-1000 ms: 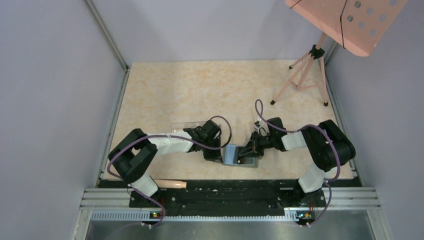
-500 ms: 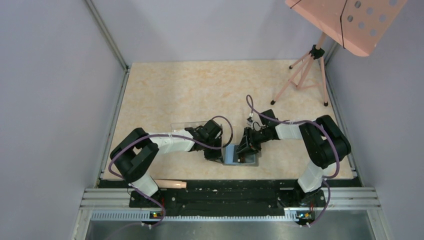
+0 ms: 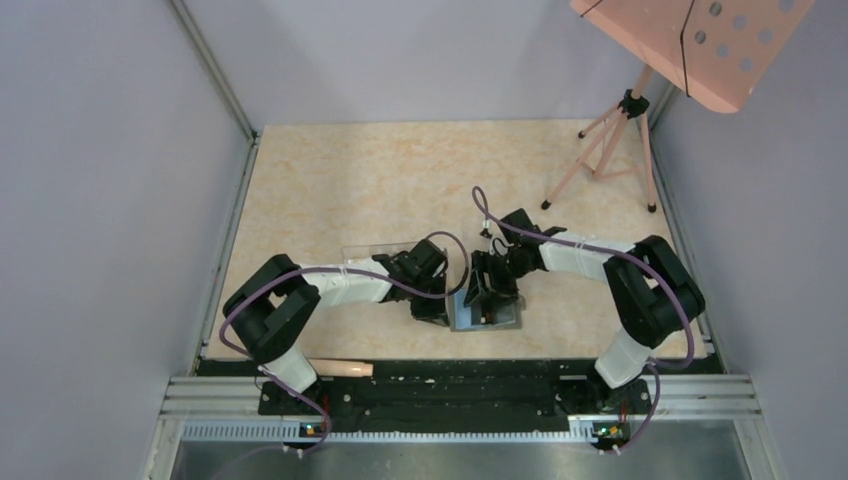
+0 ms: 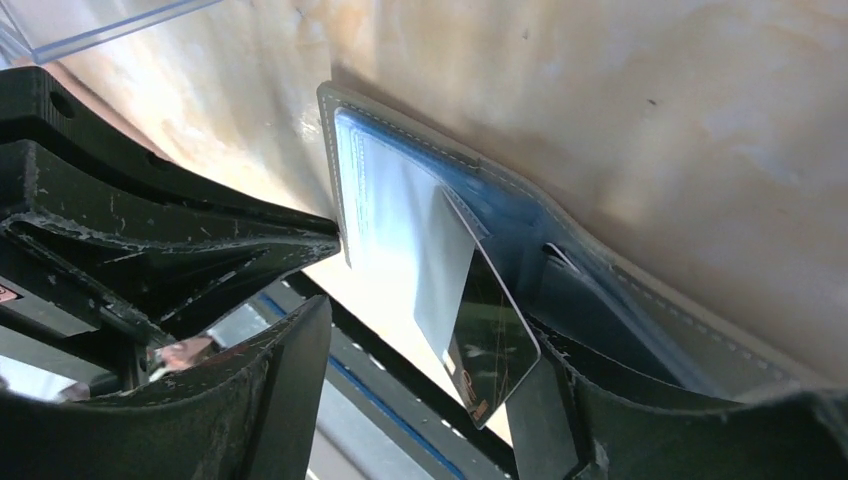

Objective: Put the credit cards into the card holder
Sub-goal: Insert the credit card into the card holder.

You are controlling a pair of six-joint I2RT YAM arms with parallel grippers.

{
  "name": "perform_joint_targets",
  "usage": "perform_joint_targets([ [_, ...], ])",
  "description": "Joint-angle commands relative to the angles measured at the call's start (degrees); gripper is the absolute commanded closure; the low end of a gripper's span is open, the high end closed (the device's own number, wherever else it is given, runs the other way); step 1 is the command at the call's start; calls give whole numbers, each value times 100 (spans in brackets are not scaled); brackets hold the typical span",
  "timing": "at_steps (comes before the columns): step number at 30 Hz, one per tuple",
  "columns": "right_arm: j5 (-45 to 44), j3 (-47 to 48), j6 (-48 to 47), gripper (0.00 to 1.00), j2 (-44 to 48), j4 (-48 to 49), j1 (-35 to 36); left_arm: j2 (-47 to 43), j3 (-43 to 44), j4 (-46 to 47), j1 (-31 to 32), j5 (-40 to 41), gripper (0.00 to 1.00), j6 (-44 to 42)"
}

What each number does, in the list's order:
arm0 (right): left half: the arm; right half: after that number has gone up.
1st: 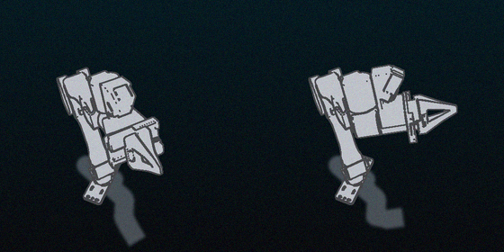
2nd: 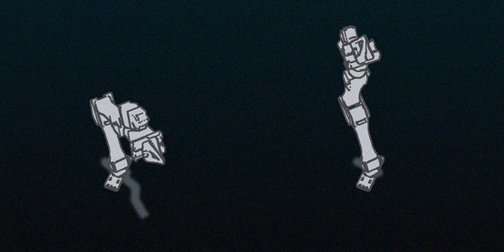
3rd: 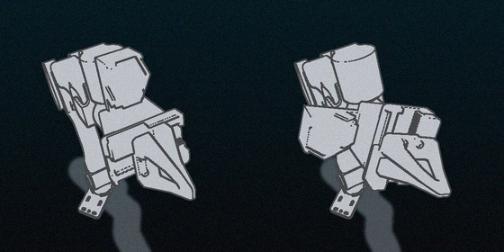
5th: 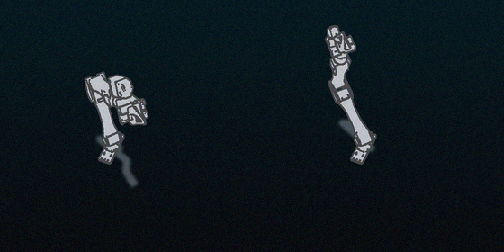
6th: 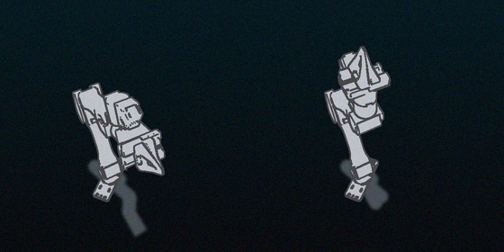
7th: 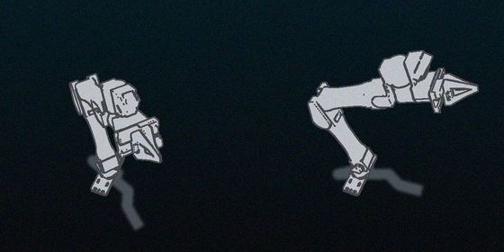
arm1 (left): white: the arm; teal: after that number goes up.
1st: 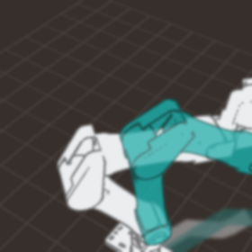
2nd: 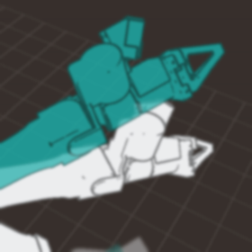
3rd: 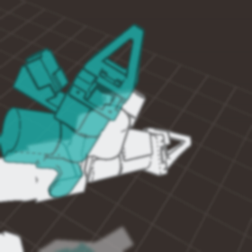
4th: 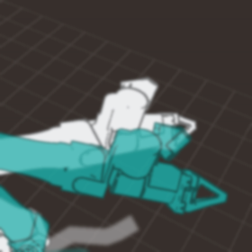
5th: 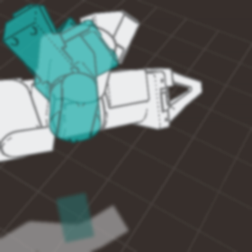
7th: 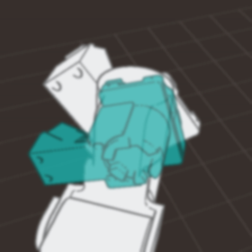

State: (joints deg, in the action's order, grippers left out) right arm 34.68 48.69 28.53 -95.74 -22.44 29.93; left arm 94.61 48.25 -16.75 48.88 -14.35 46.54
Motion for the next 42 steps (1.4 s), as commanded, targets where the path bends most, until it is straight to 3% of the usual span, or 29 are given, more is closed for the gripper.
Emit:
perform_joint_targets([
  [1,-1584,68,-555,35,125,-729,28,389,-53,-209,86,507,100,-159],
  [5,-1899,80,-669,29,332,-855,30,402,-58,-212,86,502,100,-170],
  [16,-2333,167,-899,28,310,-1113,57,477,160,-307,95,495,100,-231],
  [26,-2211,302,-974,20,768,-1237,60,622,591,-319,95,306,100,-310],
  [42,-2969,385,-1144,17,1009,-1658,57,720,844,-233,95,73,100,-330],
])
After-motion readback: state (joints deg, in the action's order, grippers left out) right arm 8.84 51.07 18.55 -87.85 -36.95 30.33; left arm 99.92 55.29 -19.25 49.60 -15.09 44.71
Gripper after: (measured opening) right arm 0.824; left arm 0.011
